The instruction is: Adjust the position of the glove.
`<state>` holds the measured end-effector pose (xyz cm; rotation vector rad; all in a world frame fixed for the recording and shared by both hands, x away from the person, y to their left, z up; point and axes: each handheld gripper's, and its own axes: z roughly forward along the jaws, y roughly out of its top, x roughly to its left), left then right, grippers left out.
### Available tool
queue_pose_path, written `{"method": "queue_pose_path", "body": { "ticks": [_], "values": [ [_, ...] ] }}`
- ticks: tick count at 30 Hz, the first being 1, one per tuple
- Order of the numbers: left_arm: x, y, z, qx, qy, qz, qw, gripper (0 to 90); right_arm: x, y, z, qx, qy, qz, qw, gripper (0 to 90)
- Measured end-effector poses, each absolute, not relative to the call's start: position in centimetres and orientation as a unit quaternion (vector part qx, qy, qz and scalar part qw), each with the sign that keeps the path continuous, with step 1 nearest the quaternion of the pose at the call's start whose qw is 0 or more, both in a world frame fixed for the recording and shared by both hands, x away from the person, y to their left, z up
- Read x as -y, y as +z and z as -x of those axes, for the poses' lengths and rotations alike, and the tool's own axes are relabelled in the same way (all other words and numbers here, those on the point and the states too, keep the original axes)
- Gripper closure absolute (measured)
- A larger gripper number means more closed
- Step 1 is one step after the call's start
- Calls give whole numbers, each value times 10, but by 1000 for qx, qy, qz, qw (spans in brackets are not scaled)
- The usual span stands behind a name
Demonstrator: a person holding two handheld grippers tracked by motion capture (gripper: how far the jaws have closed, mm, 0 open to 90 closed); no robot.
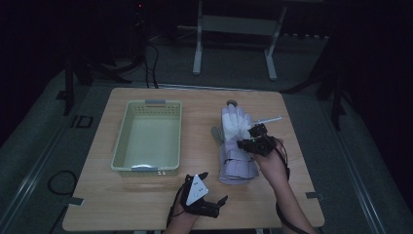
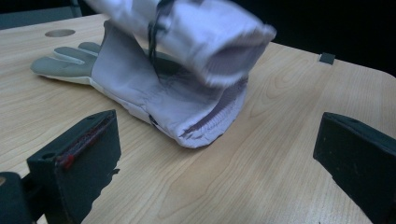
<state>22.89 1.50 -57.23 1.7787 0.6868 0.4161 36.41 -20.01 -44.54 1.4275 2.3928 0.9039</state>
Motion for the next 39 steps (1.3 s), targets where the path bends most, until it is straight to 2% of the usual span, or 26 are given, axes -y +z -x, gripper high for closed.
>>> {"method": "queue_pose_path", "body": {
  "ticks": [8,16,21,24,27,28,29,31,36,39],
  "values": [
    [-15,-572,-229,-290,177,-755,560,11,190,-477,-376,-814,277,-502,94,797],
    [-16,-572,-229,-291,174,-755,561,11,188,-498,-379,-812,281,-503,92,751],
    [-16,-572,-230,-292,172,-755,562,10,195,-488,-374,-810,314,-486,96,635],
    [-16,-573,-230,-293,167,-754,564,10,201,-480,-370,-805,347,-470,107,446],
    [-17,-573,-231,-296,163,-753,565,10,207,-475,-367,-806,353,-455,134,311],
    [-17,-573,-231,-296,163,-753,565,10,207,-475,-367,-806,353,-455,134,311],
    [-17,-573,-231,-295,164,-753,565,10,209,-474,-367,-804,357,-455,136,270],
    [-17,-573,-231,-296,163,-753,565,10,220,-474,-368,-792,379,-463,120,147],
    [-18,-573,-232,-299,157,-752,567,10,237,-476,-368,-793,406,-442,103,141],
    [-18,-573,-232,-301,159,-751,566,10,242,-479,-367,-802,405,-424,112,147]
  ]
}}
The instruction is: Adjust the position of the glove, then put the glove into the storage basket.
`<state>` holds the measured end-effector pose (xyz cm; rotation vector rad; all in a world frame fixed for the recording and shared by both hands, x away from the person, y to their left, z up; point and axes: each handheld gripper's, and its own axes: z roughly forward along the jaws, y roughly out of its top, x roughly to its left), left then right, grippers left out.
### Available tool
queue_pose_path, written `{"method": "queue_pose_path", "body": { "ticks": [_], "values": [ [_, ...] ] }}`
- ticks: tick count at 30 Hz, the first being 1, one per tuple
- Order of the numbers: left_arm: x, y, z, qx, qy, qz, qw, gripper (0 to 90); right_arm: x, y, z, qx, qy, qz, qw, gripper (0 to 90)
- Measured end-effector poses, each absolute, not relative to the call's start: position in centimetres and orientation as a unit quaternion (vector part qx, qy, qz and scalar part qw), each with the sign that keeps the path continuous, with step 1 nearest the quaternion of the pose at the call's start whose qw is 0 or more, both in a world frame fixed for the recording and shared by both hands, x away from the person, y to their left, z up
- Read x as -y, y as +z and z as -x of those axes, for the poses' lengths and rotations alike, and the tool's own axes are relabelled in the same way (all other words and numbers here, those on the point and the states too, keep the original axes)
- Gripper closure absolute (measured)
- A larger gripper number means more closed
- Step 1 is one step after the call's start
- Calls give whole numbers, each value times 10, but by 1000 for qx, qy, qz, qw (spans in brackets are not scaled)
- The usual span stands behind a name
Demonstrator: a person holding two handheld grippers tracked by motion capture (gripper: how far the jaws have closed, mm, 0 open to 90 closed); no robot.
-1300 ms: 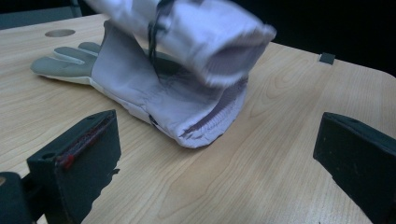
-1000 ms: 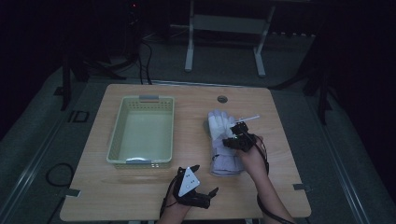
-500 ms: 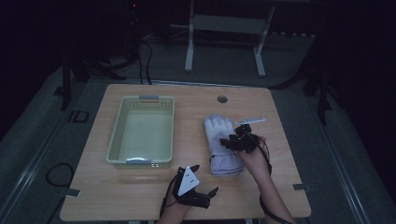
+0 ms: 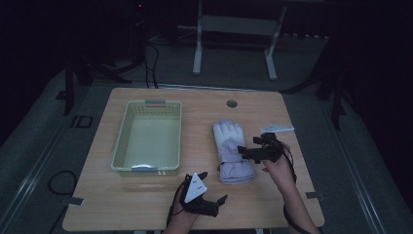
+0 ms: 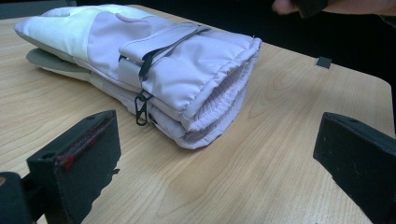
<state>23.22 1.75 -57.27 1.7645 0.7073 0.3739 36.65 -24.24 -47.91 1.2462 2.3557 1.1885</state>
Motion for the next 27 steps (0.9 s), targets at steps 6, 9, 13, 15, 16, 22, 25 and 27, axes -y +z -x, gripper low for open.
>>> {"method": "queue_pose_path", "body": {
  "ticks": [6,9,13,15,16,22,25,27],
  "values": [
    [-20,-573,-234,-305,152,-743,575,10,247,-483,-358,-820,394,-391,141,140],
    [-21,-573,-236,-306,142,-742,579,10,252,-481,-354,-830,382,-385,131,140],
    [-22,-566,-239,-303,106,-749,579,10,265,-475,-350,-825,396,-380,135,142],
    [-21,-559,-240,-297,101,-755,576,10,271,-473,-348,-821,407,-369,154,142],
    [-21,-555,-241,-293,100,-754,579,11,273,-472,-346,-820,409,-363,173,143],
    [-19,-530,-248,-283,112,-753,583,11,286,-468,-347,-815,411,-371,174,143],
    [-19,-521,-256,-290,122,-754,577,35,288,-470,-348,-813,417,-366,177,143],
    [-18,-516,-264,-301,113,-755,572,35,289,-472,-350,-812,419,-364,180,143]
  ]
}}
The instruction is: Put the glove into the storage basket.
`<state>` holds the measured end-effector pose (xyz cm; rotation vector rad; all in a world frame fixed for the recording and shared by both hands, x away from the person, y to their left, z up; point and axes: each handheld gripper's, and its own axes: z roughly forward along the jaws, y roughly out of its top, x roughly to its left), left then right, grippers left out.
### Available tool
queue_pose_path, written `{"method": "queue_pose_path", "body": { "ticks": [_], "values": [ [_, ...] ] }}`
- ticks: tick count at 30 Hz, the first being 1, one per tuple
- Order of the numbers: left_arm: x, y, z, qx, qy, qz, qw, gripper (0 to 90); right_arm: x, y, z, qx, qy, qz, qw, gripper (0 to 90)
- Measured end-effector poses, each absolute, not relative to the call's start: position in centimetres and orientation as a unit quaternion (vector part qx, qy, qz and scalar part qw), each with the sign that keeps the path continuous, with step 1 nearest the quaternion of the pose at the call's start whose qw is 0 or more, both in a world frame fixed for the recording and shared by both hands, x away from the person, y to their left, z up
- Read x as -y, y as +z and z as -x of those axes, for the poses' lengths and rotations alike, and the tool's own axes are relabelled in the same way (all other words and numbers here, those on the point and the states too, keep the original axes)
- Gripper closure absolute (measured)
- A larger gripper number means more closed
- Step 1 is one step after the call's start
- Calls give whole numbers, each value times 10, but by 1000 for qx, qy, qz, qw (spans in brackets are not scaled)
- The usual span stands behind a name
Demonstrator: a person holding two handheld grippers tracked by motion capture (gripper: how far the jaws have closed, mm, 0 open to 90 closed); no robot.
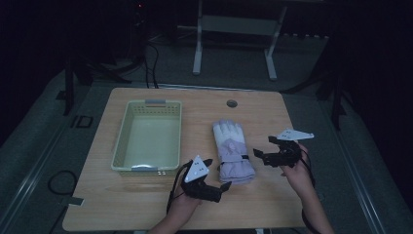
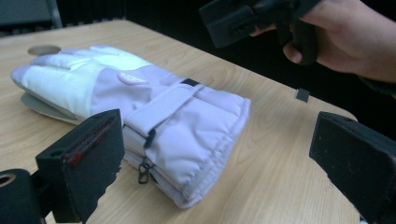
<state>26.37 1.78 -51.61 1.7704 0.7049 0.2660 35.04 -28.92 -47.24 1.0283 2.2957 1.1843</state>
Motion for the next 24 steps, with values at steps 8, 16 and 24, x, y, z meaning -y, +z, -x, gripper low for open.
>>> {"method": "queue_pose_path", "body": {
  "ticks": [8,16,24],
  "values": [
    [-3,-504,-294,-319,137,-765,542,24,284,-479,-364,-800,419,-391,177,141],
    [4,-495,-322,-341,128,-770,525,23,272,-481,-377,-796,432,-389,169,138],
    [8,-500,-345,-366,124,-771,507,23,263,-488,-391,-795,438,-393,151,133]
  ]
}}
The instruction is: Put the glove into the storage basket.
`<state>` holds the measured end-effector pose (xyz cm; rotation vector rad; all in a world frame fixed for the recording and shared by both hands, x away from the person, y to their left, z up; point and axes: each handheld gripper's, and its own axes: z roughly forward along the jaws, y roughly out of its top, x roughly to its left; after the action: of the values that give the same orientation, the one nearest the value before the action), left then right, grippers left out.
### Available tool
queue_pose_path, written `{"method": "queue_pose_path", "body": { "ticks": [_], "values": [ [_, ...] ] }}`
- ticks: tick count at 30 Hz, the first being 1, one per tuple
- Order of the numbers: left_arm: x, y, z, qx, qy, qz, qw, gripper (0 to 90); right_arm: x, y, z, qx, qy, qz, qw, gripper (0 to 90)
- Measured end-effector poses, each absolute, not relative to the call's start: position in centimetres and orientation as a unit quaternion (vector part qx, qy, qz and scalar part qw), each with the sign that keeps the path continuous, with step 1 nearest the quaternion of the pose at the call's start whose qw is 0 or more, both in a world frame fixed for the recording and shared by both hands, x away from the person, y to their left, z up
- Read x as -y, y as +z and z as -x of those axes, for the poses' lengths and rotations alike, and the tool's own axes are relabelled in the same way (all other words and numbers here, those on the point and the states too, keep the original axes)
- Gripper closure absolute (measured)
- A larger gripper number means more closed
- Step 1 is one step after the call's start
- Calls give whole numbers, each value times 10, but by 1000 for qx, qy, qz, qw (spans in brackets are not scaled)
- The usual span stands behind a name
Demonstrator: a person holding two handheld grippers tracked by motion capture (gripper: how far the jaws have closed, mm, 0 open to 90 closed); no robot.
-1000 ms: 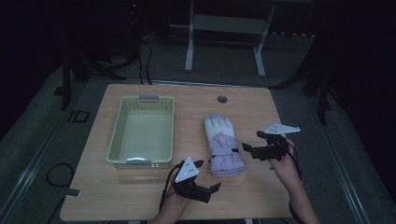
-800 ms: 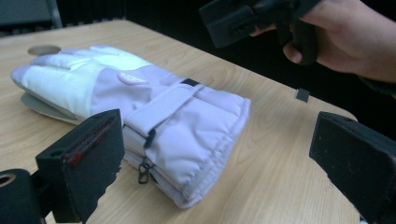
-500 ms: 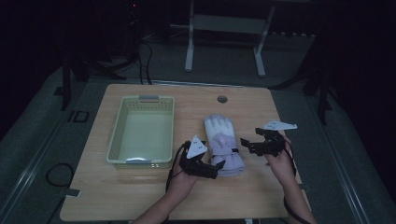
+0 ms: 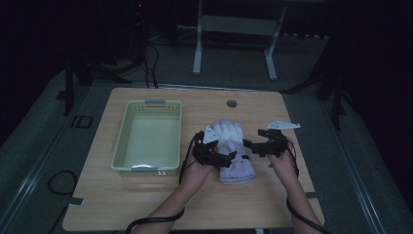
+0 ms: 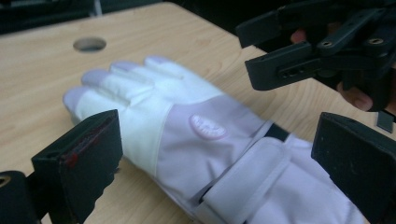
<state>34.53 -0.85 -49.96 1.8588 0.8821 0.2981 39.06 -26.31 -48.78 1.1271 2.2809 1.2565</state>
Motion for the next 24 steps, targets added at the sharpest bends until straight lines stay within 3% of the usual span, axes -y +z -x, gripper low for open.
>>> {"method": "queue_pose_path", "body": {
  "ticks": [8,18,24],
  "values": [
    [11,-523,-354,-401,117,-787,453,60,257,-504,-399,-809,412,-398,130,133],
    [13,-541,-363,-427,81,-795,422,175,248,-531,-401,-841,353,-383,149,134],
    [15,-552,-372,-438,59,-799,408,175,248,-542,-403,-845,342,-398,107,143]
  ]
}}
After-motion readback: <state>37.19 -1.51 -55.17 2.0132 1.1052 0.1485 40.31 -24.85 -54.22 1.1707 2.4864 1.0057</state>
